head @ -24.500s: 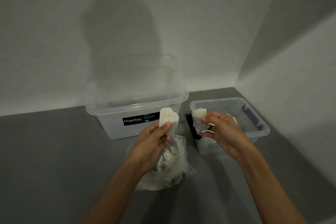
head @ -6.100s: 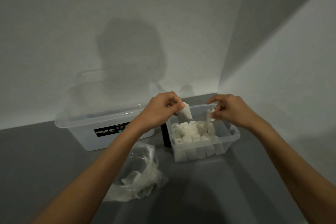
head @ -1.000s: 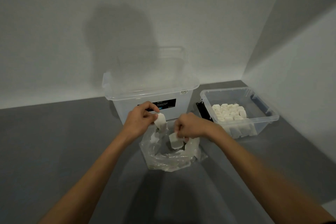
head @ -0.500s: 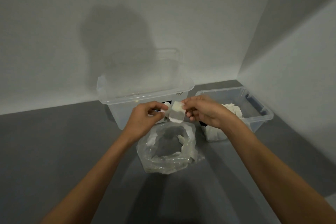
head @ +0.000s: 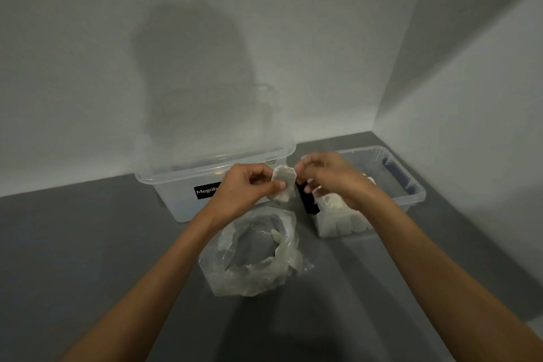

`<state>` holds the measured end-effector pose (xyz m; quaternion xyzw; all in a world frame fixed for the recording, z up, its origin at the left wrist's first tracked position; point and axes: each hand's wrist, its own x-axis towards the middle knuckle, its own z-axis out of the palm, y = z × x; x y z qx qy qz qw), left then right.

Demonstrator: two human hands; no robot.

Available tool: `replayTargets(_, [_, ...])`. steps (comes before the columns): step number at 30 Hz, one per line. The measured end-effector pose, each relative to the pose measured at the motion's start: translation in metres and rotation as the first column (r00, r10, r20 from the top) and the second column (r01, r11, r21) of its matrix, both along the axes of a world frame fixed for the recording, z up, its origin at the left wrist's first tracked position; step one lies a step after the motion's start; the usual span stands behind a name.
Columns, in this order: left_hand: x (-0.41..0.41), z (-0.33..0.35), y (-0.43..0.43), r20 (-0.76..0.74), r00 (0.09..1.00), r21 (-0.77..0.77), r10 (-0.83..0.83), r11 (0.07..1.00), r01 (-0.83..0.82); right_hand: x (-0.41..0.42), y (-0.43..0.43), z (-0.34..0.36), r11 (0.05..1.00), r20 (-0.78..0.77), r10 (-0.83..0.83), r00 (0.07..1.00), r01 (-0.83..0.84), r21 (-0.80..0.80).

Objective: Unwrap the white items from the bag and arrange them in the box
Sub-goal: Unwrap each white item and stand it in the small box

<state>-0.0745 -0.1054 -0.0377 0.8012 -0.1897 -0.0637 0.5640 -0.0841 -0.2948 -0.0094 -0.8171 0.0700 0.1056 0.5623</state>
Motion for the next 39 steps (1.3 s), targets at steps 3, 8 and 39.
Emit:
replayTargets(3, [0.008,0.004,-0.015,-0.026,1.0,0.056,-0.014,0.998,0.016,0.002,-0.014,0.02,0.996,0.257,0.057,0.965,-0.036,-0.087])
replayTargets(8, [0.017,0.013,-0.051,-0.022,0.999,0.078,-0.032,0.996,0.034,0.006,-0.039,0.032,0.882,0.375,0.288,0.881,-0.091,-0.462])
replayTargets(39, [0.049,-0.006,-0.194,0.05,0.994,0.073,0.101,0.992,-0.104,0.049,-0.204,0.02,0.704,0.422,0.49,0.763,-0.06,-0.708])
